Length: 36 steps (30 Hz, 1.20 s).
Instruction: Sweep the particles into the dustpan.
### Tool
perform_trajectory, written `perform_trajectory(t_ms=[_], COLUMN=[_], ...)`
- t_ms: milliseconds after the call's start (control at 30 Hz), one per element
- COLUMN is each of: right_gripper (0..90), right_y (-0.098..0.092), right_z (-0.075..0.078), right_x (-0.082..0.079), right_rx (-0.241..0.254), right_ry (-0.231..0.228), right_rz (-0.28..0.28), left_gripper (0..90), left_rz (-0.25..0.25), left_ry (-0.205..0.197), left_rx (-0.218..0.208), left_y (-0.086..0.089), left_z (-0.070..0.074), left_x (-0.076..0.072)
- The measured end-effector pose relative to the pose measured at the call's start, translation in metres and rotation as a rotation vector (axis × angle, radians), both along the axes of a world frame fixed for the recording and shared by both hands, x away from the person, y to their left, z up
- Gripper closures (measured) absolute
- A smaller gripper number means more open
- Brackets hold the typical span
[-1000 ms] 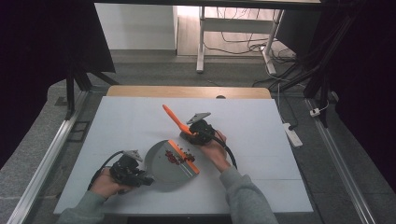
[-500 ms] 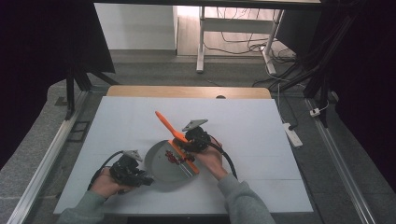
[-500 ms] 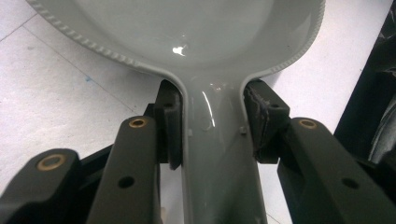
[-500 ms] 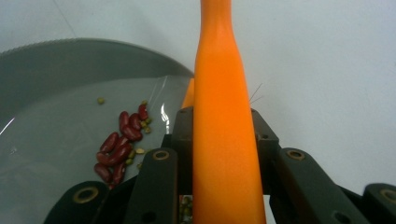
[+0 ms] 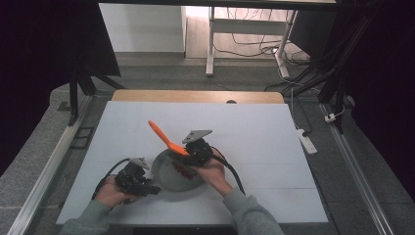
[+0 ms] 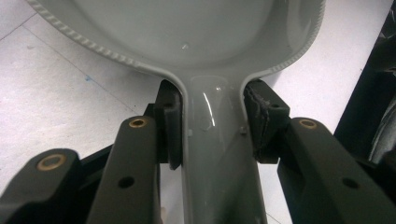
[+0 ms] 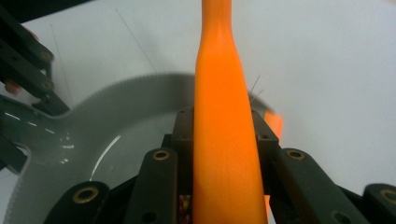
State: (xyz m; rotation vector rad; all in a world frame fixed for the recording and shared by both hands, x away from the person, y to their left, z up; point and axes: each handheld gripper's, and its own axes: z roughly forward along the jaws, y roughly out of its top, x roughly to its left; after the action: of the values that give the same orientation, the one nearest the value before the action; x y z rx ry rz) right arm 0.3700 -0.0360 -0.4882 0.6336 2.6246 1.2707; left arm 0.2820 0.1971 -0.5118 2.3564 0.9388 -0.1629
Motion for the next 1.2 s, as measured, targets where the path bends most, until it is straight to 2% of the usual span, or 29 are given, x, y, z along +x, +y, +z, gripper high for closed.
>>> perform_trajectory(t_ms=[67,167,267,500,567,833,1200], right_gripper=[70.9,70.9,70.9,70.9,70.9,70.9,70.9], right_y=[-0.004,-0.009,-0.020,-0.036,-0.037,-0.035,-0.032], right_z=[0.010,0.012,0.009,-0.009,-0.014,-0.019,-0.020], right_x=[0.002,0.005,0.012,0.021,0.021,0.011,0.001], right_rx=[0.004,-0.005,-0.037,-0.082,-0.088,-0.038,-0.023], right_ry=[-0.043,-0.052,-0.065,-0.027,-0.008,0.015,0.007], right_rz=[-0.034,-0.064,-0.116,-0.199,-0.203,-0.190,-0.194], left_gripper=[61.4,61.4,61.4,61.4,61.4,61.4,61.4], left_rz=[0.000,-0.001,-0.001,0.003,0.002,0.002,0.002], left_ry=[0.000,-0.002,-0.001,0.000,0.000,0.000,0.000], left_rx=[-0.001,-0.002,-0.001,0.000,0.000,0.000,0.000], left_y=[0.000,0.000,0.000,-0.001,-0.001,-0.001,-0.001], left_z=[0.000,0.000,0.000,0.000,-0.001,0.000,0.000], left_x=[0.000,0.000,0.000,0.000,0.000,0.000,0.000])
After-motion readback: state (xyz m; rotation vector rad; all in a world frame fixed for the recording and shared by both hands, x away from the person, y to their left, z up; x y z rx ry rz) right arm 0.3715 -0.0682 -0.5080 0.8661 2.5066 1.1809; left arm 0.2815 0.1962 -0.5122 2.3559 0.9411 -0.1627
